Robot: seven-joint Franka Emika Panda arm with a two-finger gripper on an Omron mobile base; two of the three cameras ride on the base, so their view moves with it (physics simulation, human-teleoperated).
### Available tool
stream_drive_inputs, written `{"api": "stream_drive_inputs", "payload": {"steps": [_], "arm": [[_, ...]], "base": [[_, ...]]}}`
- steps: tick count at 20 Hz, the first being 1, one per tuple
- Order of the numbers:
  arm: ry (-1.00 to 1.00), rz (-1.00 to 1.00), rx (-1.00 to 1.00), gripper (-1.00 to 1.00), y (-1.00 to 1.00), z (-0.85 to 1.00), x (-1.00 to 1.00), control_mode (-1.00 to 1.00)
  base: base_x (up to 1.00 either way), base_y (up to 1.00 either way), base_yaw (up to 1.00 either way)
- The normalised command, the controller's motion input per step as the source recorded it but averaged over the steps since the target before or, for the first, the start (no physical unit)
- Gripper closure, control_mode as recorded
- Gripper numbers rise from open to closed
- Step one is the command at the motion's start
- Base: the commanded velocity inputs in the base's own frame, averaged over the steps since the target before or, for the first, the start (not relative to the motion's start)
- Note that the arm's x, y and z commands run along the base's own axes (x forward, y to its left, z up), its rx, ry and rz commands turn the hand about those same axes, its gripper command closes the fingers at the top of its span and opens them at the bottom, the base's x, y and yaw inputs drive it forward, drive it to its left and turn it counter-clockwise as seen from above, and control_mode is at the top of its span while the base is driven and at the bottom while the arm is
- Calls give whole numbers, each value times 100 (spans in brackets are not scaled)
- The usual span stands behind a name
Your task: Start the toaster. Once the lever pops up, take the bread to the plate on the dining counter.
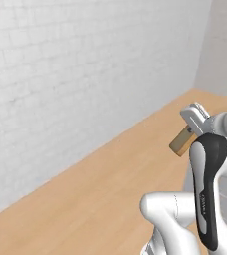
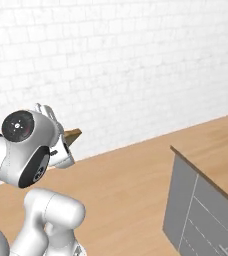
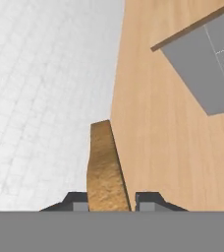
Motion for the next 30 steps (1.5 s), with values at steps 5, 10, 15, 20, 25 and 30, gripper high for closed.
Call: {"api": "stream_drive_inputs", "payload": {"steps": [5,10,15,20,25,30], "arm": [[0,0,0,100,0,0,0,100],[0,0,0,100,0,0,0,100],[0,0,0,100,0,0,0,100],[0,0,0,100,0,0,0,100],[0,0,0,100,0,0,0,100],[0,0,0,100,0,0,0,100]], "base": [[98,35,-44],[100,36,-43],[100,31,-41],[100,26,-41],[100,30,-40],[100,31,-40]]}}
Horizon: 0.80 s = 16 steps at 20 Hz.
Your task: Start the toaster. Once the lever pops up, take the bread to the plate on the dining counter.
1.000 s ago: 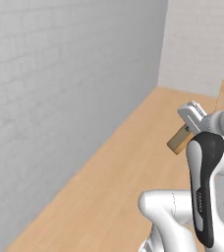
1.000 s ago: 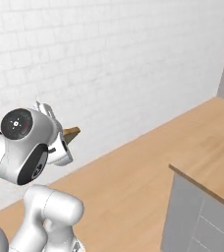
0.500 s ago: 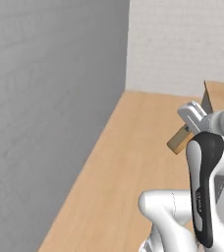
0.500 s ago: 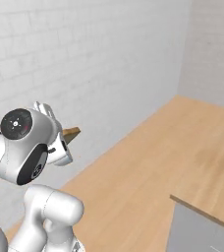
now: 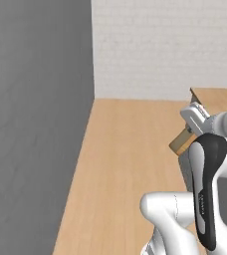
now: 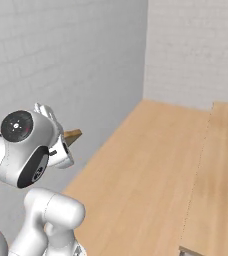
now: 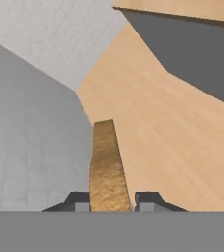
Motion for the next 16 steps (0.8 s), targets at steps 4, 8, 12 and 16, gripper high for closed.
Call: {"api": "stream_drive_inputs", "payload": {"steps": [4,8,12,16], "arm": [[0,0,0,100,0,0,0,100],[0,0,0,100,0,0,0,100],[0,0,0,100,0,0,0,100],[0,0,0,100,0,0,0,100]], "base": [[100,32,-39],[100,32,-39],[100,33,-38],[100,36,-38]]}}
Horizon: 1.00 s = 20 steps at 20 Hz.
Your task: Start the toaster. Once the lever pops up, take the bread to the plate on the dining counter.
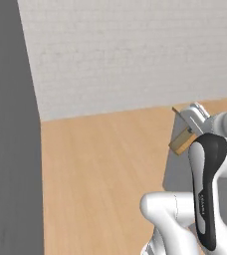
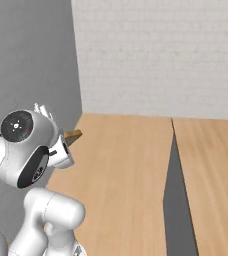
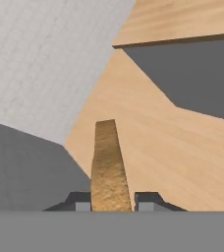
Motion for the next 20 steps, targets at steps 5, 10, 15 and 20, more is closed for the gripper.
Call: {"api": "stream_drive_inputs", "payload": {"steps": [5,10,15,20], "arm": [[0,0,0,100,0,0,0,100],[0,0,0,100,0,0,0,100],[0,0,0,100,0,0,0,100],[0,0,0,100,0,0,0,100]], "base": [[100,44,-37],[100,49,-37],[100,59,-37],[100,59,-39]]}}
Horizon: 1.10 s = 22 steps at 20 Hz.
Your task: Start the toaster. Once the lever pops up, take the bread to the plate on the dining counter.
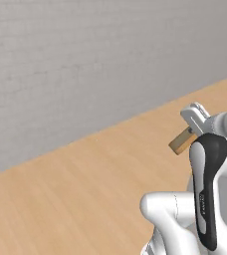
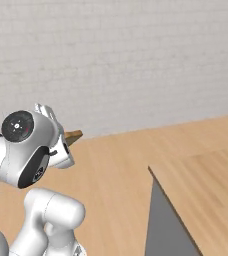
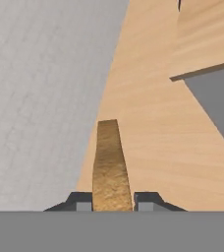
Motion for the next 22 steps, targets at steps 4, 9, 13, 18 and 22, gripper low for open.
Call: {"api": "stream_drive_inputs", "payload": {"steps": [4,9,13,18,22], "arm": [[0,0,0,100,0,0,0,100],[0,0,0,100,0,0,0,100],[0,0,0,100,0,0,0,100],[0,0,0,100,0,0,0,100],[0,0,0,100,0,0,0,100]], "base": [[100,51,-42],[100,41,-49],[100,35,-55],[100,24,-57],[95,10,-60]]}}
